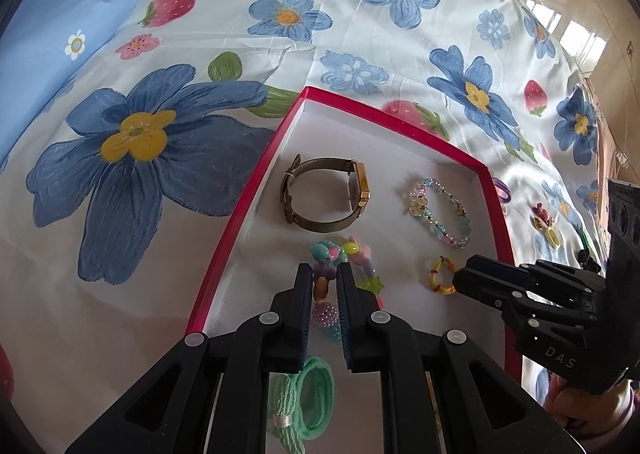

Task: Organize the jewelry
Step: 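Open the left tool to drop the pastel beaded chain into the box, then grasp the silver chain with the left tool while the right tool grasps the blue hair tie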

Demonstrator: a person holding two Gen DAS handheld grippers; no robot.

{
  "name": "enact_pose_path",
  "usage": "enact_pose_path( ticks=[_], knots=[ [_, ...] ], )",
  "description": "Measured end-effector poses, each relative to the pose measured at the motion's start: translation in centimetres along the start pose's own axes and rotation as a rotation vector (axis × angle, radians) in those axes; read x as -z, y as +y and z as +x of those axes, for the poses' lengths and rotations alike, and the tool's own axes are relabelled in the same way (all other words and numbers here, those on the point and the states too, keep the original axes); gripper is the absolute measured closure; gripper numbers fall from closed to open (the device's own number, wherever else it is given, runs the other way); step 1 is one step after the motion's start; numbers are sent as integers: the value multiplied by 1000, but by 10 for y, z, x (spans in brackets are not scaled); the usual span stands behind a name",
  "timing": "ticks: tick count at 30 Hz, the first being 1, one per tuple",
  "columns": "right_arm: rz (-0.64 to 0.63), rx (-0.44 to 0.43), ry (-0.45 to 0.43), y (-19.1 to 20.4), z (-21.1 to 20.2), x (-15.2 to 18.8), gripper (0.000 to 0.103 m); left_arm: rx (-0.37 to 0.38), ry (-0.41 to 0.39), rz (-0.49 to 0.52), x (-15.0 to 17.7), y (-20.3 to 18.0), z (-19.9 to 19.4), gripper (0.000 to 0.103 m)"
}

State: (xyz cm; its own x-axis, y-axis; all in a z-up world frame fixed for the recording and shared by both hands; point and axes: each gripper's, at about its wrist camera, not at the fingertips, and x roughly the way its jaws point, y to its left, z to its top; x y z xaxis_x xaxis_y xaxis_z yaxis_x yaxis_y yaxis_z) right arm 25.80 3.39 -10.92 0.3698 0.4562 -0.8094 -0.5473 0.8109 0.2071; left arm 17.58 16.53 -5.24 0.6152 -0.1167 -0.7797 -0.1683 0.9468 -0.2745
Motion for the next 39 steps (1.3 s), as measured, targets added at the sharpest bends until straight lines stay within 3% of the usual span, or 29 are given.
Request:
enact_pose_path(
  ticks=[6,14,18,39],
  knots=[
    [17,-6,-17,-1,-9,3,76,-24,6,-14,0,1,0,83],
    [52,-20,-69,-5,-36,8,75,-26,-22,10,4,-8,-19,81],
    [77,-21,-101,-11,-54,15,68,-14,-43,30,10,-18,-34,69],
    [288,96,-175,-97,-141,99,64,78,-36,177,44,-87,-74,56]
  ],
)
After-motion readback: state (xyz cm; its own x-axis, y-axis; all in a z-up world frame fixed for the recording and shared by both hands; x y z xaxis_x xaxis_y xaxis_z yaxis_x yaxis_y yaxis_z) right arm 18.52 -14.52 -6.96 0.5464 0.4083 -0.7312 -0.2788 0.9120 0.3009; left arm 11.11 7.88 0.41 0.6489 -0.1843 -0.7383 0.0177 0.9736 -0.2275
